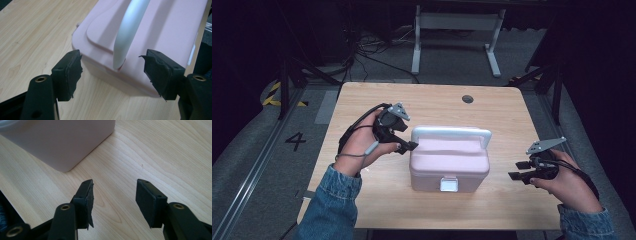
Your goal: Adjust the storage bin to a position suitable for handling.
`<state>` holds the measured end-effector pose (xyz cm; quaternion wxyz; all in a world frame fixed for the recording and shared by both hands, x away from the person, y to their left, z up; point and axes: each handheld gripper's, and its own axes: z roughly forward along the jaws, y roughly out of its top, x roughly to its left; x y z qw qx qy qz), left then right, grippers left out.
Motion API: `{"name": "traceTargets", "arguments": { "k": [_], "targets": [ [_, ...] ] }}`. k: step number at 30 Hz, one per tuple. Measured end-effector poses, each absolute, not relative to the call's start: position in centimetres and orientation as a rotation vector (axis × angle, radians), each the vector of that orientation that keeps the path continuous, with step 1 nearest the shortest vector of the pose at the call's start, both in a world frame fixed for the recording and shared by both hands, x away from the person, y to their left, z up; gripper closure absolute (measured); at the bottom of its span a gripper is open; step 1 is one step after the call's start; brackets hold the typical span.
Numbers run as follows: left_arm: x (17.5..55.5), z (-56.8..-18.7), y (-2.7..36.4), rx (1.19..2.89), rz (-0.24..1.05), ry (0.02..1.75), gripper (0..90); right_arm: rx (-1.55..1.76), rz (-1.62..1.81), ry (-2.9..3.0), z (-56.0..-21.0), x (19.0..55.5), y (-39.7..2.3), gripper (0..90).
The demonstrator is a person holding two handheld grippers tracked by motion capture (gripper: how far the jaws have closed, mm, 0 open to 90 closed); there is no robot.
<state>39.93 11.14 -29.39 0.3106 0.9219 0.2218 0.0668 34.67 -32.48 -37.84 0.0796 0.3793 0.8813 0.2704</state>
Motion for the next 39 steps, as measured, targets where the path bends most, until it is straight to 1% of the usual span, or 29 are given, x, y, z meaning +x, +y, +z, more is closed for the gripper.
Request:
{"name": "traceTargets", "arguments": {
  "k": [9,14,20,23,25,26,28,29,34,39],
  "targets": [
    [41.1,-30.3,8.9,2.441,0.179,0.560,30.4,1.165,0.810,2.640,-38.1,34.6,-32.6,49.8],
    [41.4,-30.8,8.0,2.428,0.214,0.533,32.2,1.160,0.800,2.644,-38.4,34.7,-32.5,49.6],
    [41.2,-30.7,6.9,2.413,0.224,0.501,41.5,1.159,0.801,2.648,-38.5,34.8,-32.5,49.7],
    [41.1,-30.7,6.6,2.417,0.239,0.498,41.6,1.162,0.800,2.655,-38.6,34.8,-32.5,49.5],
    [41.1,-30.5,6.4,2.428,0.263,0.494,45.5,1.155,0.797,2.653,-38.7,34.9,-32.5,49.2],
    [40.9,-30.4,6.3,2.429,0.267,0.506,45.5,1.155,0.791,2.651,-38.7,34.9,-32.5,49.3],
    [40.7,-30.2,6.3,2.434,0.274,0.506,54.4,1.156,0.784,2.647,-38.7,35.0,-32.5,49.3],
    [40.6,-29.9,6.3,2.435,0.281,0.507,54.4,1.155,0.782,2.642,-38.7,35.0,-32.6,49.3],
    [40.1,-29.0,6.4,2.438,0.329,0.490,66.0,1.152,0.795,2.635,-38.6,35.1,-32.5,49.4],
    [40.0,-28.4,6.5,2.452,0.331,0.479,67.1,1.134,0.810,2.629,-38.6,35.2,-32.2,51.3]
  ]
}}
